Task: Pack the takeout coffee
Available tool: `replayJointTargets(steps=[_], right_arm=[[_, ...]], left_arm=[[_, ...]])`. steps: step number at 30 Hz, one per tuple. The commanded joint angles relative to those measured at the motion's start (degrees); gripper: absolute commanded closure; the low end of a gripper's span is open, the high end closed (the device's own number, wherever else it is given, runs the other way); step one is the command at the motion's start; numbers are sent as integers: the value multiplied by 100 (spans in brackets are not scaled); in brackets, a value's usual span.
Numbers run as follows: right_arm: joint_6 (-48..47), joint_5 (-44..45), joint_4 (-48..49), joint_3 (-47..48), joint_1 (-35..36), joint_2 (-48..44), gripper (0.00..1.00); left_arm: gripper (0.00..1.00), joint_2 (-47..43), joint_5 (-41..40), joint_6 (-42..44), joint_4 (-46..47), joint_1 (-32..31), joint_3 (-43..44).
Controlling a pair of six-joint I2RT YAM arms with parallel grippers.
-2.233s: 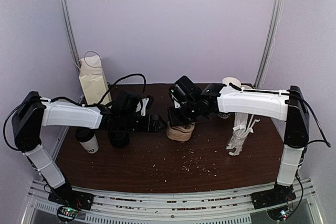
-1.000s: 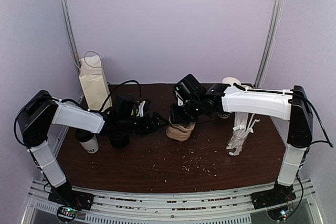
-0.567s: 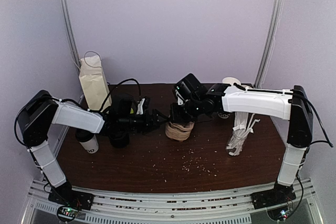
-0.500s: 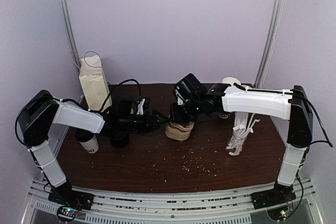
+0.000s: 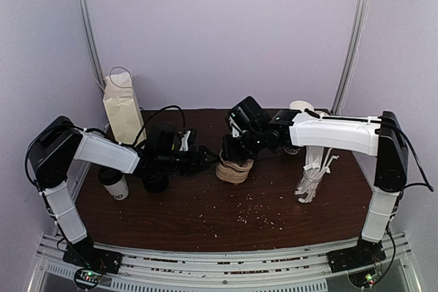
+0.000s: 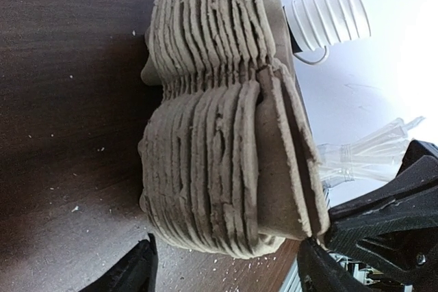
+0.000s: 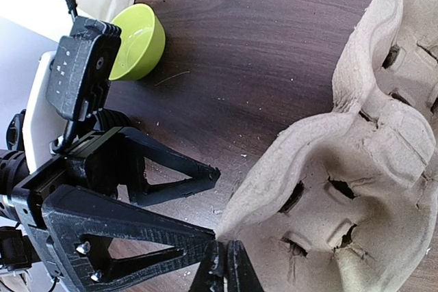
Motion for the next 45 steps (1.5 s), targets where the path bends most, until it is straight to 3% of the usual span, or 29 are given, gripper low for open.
replayJointTargets(steps=[1,22,32,45], right_arm=[[126,-300,104,-87,13,-108,100],[251,-272,521,-376,7,-517,100],[256,-270,555,-502,-33,-477,100],[275,-322,611,-502,-47,-451,100]], left_arm=[[29,125,12,41,286,54,170],[38,-144,-147,287,13,115,-21],[12,-639,-63,379,-108,116,-116],[14,-413,46,340,-116,115,92]])
